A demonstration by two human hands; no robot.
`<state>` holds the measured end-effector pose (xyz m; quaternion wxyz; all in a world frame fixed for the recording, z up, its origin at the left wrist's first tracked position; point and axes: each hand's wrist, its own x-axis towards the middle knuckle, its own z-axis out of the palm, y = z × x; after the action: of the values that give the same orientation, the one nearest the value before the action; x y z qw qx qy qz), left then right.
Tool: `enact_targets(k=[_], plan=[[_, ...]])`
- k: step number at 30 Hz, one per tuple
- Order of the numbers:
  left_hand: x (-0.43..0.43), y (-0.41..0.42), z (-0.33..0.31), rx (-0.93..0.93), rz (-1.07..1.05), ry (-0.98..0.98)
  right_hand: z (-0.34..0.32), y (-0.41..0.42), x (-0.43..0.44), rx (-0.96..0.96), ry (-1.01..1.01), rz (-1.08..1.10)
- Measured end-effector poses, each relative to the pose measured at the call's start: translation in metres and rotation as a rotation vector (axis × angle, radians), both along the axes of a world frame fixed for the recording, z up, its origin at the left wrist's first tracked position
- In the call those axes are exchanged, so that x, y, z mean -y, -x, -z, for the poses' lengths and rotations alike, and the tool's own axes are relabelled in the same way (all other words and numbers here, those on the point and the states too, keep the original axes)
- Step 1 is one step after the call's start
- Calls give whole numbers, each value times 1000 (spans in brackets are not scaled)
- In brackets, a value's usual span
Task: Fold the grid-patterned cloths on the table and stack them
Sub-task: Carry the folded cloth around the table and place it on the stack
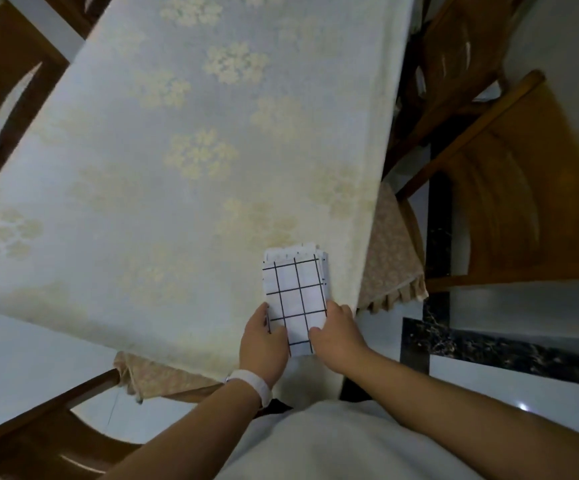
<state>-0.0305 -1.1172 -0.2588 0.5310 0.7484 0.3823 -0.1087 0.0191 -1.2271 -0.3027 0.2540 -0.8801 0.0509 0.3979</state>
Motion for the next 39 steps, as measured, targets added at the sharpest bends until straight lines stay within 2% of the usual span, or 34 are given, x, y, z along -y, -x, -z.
enact_targets(k=[4, 10, 16, 24, 28, 32, 35, 39], plan=[[-8, 2, 10, -42, 51, 2, -3, 2, 4, 4, -11, -9], [-27, -21, 3, 29, 191, -42, -14, -20, 2, 133, 1, -49], [-35, -39, 0, 27, 263, -50, -17, -38, -10, 55, 18, -106], [-33, -51, 7, -15, 247, -37, -16, -51, -13, 31, 3, -108], [-34, -51, 11, -54, 149, -31, -19, -60, -9, 27, 10, -120], [-33, -43, 13, -77, 31, 83, -19, -66, -5, 20, 15, -76], [-29, -38, 10, -110, 37, 117, -16, -57, -7, -51, -12, -30], [-21, -39, 7, -128, 54, 135, -13, -43, -13, -42, -39, 42]])
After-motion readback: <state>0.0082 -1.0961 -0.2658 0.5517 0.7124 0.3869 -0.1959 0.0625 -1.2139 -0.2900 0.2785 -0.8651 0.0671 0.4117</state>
